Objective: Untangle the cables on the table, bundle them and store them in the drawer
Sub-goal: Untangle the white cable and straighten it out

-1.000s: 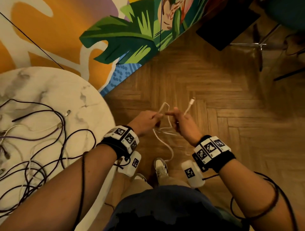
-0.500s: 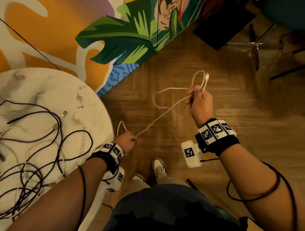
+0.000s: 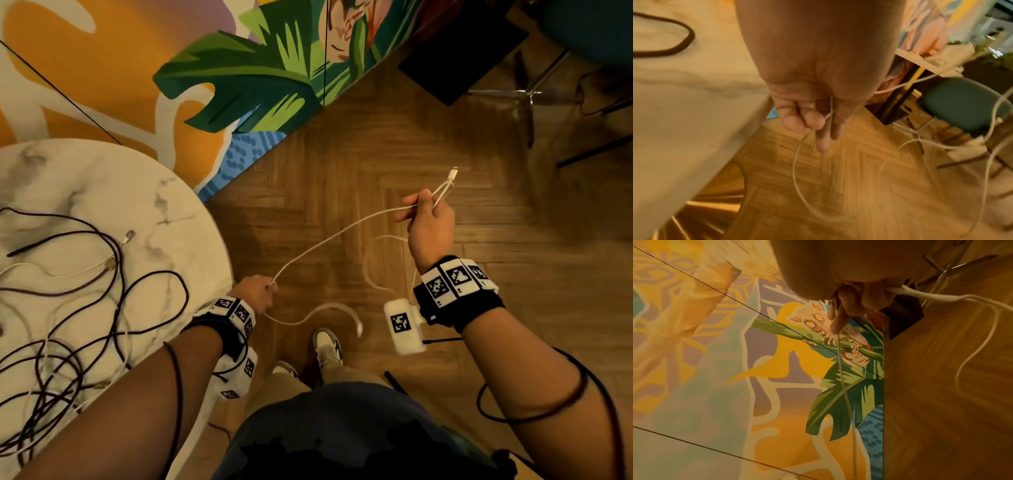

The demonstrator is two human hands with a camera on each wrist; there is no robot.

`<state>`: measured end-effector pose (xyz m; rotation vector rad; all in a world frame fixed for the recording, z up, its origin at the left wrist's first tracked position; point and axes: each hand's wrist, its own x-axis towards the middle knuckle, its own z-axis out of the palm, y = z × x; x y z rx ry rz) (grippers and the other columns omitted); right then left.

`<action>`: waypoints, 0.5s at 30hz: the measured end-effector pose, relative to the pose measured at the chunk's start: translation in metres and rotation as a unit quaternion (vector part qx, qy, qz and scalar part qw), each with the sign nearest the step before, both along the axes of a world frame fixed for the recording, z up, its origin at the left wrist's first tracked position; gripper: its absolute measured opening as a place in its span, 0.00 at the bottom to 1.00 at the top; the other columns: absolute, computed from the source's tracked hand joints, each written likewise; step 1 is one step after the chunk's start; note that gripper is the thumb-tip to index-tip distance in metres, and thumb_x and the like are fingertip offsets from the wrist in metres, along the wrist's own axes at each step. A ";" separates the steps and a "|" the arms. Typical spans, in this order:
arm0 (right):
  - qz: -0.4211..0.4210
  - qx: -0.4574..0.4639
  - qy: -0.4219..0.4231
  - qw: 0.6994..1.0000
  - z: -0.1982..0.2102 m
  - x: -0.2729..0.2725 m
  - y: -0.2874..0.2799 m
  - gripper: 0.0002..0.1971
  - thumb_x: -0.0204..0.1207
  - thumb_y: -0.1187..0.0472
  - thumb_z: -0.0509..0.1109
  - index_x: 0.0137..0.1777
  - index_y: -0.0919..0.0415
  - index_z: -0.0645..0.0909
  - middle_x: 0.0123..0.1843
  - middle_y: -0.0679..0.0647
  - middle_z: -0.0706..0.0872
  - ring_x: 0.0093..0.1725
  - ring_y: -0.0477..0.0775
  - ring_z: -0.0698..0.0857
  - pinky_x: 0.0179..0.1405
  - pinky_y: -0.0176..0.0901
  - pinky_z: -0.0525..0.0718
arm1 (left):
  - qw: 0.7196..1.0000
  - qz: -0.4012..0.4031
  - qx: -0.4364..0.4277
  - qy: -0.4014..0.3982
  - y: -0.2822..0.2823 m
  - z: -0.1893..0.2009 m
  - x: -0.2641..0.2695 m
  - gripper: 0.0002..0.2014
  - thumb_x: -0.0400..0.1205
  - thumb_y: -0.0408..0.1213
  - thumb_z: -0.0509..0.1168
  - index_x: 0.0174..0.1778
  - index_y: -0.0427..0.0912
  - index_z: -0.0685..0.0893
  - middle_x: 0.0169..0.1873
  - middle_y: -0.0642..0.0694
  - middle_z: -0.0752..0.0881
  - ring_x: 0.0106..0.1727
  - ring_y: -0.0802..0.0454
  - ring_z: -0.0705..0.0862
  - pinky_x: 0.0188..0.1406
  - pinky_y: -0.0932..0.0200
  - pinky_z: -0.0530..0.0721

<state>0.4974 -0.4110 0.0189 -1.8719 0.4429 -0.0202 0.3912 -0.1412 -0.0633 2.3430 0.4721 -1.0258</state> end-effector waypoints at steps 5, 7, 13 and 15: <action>0.005 0.001 0.015 1.000 0.000 -0.007 -0.015 0.20 0.87 0.51 0.51 0.39 0.51 0.80 0.31 0.52 0.86 0.22 0.37 0.76 0.36 0.45 0.74 | 0.998 0.036 -0.006 -0.041 0.002 -0.009 0.008 0.09 0.84 0.38 0.57 0.45 0.49 0.83 0.48 0.43 0.87 0.44 0.45 0.85 0.46 0.56 0.82; 0.021 0.006 0.014 1.000 0.002 -0.012 -0.011 0.20 0.87 0.52 0.51 0.39 0.52 0.80 0.31 0.53 0.86 0.22 0.36 0.76 0.35 0.43 0.74 | 0.999 0.016 0.008 -0.034 0.000 -0.006 0.012 0.08 0.83 0.39 0.59 0.53 0.46 0.83 0.55 0.40 0.84 0.51 0.42 0.85 0.54 0.51 0.83; 0.113 0.054 0.040 0.991 0.011 -0.031 0.023 0.18 0.87 0.55 0.52 0.43 0.59 0.81 0.33 0.57 0.85 0.22 0.36 0.78 0.25 0.27 0.73 | 0.965 0.018 -0.185 -0.186 -0.051 0.053 0.048 0.35 0.77 0.40 0.70 0.78 0.57 0.61 0.74 0.51 0.65 0.61 0.52 0.79 0.56 0.55 0.82; 0.143 0.036 0.041 0.988 0.013 -0.031 0.030 0.18 0.87 0.55 0.53 0.43 0.58 0.82 0.34 0.57 0.86 0.22 0.35 0.78 0.27 0.30 0.73 | 0.943 0.014 -0.290 -0.162 -0.072 0.073 0.066 0.35 0.77 0.40 0.71 0.78 0.55 0.62 0.69 0.52 0.73 0.55 0.54 0.83 0.45 0.61 0.82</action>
